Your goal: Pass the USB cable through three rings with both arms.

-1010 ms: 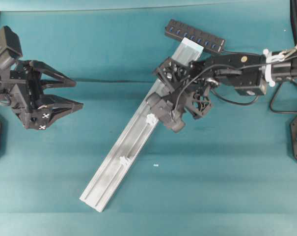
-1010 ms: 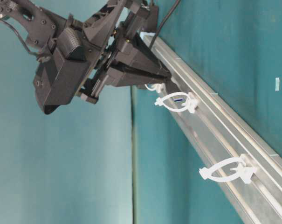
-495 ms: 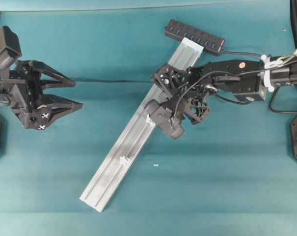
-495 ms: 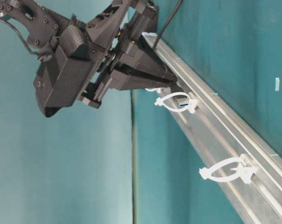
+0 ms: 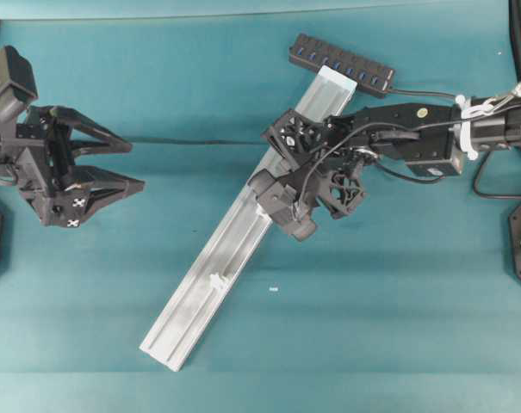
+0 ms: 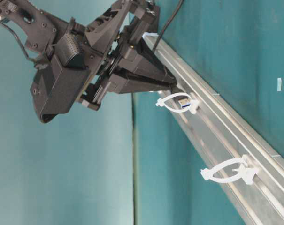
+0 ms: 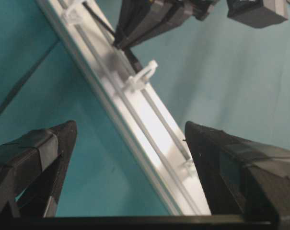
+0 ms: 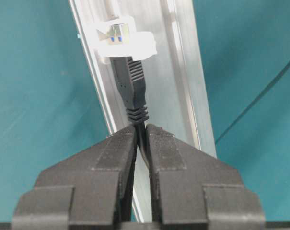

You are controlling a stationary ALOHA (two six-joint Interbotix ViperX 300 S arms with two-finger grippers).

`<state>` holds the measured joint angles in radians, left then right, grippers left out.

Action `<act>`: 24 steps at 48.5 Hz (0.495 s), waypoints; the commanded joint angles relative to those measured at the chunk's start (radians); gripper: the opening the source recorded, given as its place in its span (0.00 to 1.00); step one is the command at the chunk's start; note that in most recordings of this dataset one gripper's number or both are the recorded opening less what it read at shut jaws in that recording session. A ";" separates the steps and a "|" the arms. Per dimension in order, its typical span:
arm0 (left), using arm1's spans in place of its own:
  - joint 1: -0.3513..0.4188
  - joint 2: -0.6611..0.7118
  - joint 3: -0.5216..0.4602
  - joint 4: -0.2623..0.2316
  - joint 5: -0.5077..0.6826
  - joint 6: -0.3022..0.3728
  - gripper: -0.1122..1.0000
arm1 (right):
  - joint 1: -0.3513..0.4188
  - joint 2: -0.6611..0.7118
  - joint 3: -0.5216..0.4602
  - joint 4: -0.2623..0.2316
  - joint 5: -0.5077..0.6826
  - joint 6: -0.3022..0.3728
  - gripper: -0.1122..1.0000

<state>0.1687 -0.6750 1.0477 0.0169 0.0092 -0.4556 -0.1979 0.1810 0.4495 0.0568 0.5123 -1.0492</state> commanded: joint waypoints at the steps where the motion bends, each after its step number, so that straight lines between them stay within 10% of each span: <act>1: -0.002 -0.003 -0.008 0.003 -0.006 0.000 0.98 | 0.025 0.000 -0.012 0.015 -0.003 0.017 0.19; 24: -0.002 -0.003 -0.008 0.003 -0.005 0.000 0.98 | 0.003 -0.023 -0.009 0.014 0.015 0.015 0.19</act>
<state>0.1687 -0.6750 1.0508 0.0184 0.0092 -0.4556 -0.2010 0.1657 0.4495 0.0614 0.5292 -1.0477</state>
